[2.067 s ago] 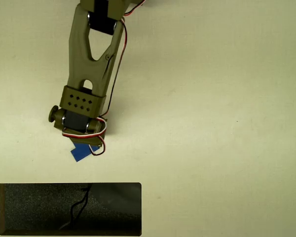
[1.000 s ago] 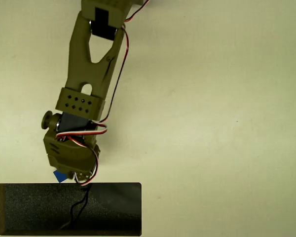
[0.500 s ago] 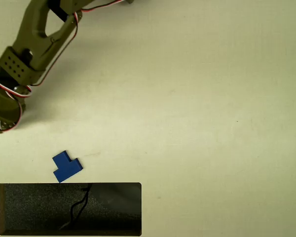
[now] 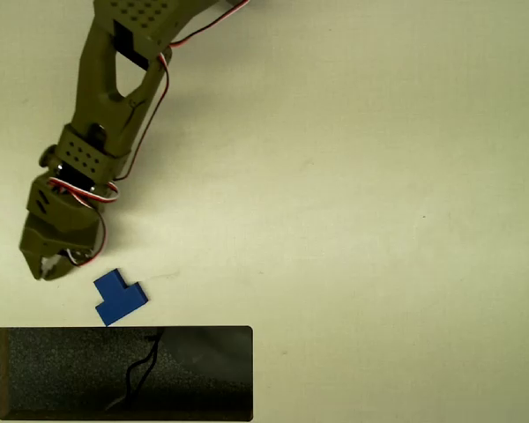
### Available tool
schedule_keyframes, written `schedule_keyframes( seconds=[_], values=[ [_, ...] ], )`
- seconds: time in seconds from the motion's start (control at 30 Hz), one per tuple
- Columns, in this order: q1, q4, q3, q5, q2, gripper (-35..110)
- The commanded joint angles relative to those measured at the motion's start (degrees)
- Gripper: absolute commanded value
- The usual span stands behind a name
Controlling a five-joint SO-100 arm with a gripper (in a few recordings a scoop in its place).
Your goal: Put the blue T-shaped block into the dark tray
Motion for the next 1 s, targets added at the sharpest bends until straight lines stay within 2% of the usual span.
schedule_keyframes(
  seconds=[0.0,0.2,0.5,0.6,0.87,0.97],
  values=[
    [-3.34,-1.23,0.97,-0.26,1.05,0],
    [-10.02,-5.27,1.05,1.67,-0.18,0],
    [-13.1,-5.27,-4.57,3.34,-3.96,0],
    [-14.33,-8.35,-5.45,5.19,-5.45,0],
    [-19.95,-13.54,-24.7,15.12,-17.31,0],
    [-23.55,-22.41,-29.88,17.67,-23.73,0]
  ],
)
